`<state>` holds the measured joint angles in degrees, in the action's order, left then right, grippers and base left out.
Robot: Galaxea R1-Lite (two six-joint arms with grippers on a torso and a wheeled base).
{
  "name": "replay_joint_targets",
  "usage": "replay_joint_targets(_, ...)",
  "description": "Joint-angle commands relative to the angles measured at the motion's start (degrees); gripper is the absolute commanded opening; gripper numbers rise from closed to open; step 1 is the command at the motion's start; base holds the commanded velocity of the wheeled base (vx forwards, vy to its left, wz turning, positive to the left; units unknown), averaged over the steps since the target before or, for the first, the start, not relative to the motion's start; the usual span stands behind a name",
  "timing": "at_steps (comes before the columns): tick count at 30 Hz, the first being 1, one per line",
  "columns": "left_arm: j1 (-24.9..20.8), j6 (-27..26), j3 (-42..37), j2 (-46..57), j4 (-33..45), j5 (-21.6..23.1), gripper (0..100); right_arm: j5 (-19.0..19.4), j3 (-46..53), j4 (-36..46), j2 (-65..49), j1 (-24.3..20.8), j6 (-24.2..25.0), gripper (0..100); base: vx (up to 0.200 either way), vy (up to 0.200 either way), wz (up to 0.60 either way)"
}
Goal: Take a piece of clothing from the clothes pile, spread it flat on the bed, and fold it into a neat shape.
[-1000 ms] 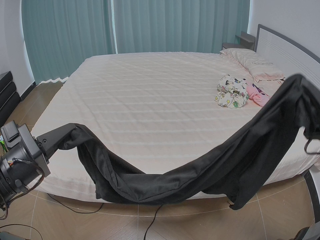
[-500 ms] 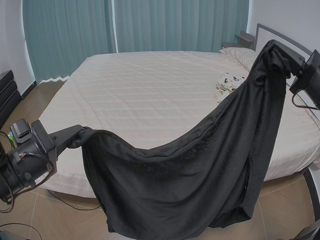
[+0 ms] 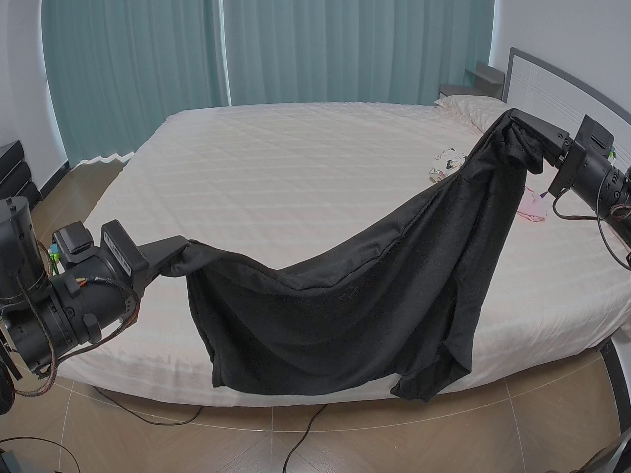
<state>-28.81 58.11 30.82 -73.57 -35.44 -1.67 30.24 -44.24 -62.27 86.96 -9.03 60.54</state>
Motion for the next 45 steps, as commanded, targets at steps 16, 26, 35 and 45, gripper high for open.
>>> replay_joint_targets(16,4.7,-2.0,9.3,-12.8,0.5,1.1,0,1.6,-14.6,5.1,10.1,4.5,0.2,0,0.2,0.0,0.0)
replay_joint_targets(26,7.5,-2.1,13.2,-20.8,0.5,1.8,0,0.9,-18.8,7.2,18.8,4.0,0.1,0,0.2,0.0,0.0)
replay_joint_targets(35,8.0,-2.0,16.0,-28.8,0.3,1.8,0,-0.4,-19.1,7.3,24.5,3.1,-0.1,0,0.156,0.0,0.0)
replay_joint_targets(45,8.0,-2.0,16.5,-32.9,-0.1,1.9,0,-8.7,-20.1,8.7,29.5,2.4,-2.9,0,0.0,0.0,0.0)
